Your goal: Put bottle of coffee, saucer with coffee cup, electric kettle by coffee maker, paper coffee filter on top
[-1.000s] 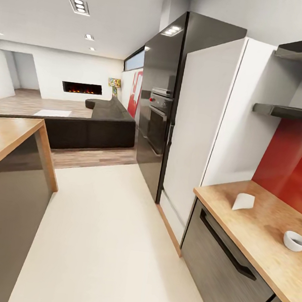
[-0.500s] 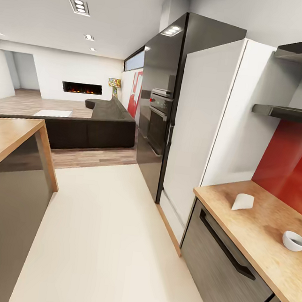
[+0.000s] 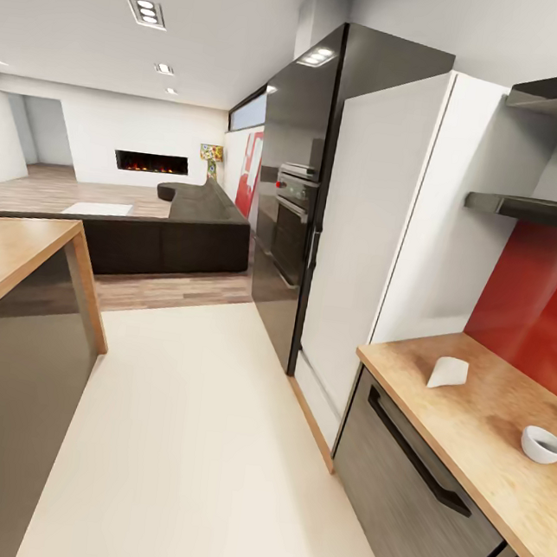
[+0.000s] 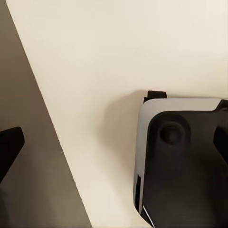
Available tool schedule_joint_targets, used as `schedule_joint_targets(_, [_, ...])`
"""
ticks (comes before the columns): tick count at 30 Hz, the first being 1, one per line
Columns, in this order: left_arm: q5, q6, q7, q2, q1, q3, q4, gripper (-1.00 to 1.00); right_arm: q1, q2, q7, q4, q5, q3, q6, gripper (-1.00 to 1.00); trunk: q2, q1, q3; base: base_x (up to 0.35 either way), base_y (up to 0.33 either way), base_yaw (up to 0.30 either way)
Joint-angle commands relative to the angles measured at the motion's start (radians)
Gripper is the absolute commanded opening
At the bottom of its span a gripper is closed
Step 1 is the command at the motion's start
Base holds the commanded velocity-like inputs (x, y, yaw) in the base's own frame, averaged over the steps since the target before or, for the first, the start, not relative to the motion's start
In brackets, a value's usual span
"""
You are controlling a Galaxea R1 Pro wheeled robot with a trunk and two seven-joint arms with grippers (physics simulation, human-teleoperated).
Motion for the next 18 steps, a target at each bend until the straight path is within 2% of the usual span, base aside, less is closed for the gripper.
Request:
schedule_joint_targets(1, [-0.011,-0.002,0.0,0.0,-0.001,0.007,0.002,1.0,0.0,0.001,0.0,-0.002,0.003,-0.004,-0.001,1.0,-0.002,0.001,-0.002,0.0,0.0,0.0])
schedule_joint_targets(2, [-0.023,-0.002,0.0,0.0,0.0,0.007,0.003,1.0,0.0,0.001,-0.001,-0.002,0.003,-0.004,-0.001,1.0,-0.002,0.001,-0.002,0.009,0.012,0.0])
schedule_joint_targets(7, [-0.029,-0.001,0.0,-0.004,-0.001,0.007,0.002,1.0,0.0,0.001,-0.001,-0.002,0.002,-0.007,-0.001,1.0,-0.002,0.001,-0.002,0.122,0.183,-0.035])
schedule_joint_targets(13, [-0.03,-0.001,0.0,-0.008,-0.001,0.006,0.0,1.0,0.0,0.001,-0.001,-0.002,0.002,-0.034,-0.001,1.0,-0.002,0.001,-0.002,0.279,0.169,-0.237])
schedule_joint_targets(18, [-0.031,-0.002,0.0,-0.01,-0.001,0.007,0.0,1.0,0.0,0.001,-0.001,-0.002,0.002,-0.04,-0.002,1.0,-0.002,0.001,-0.002,0.326,0.085,-0.264])
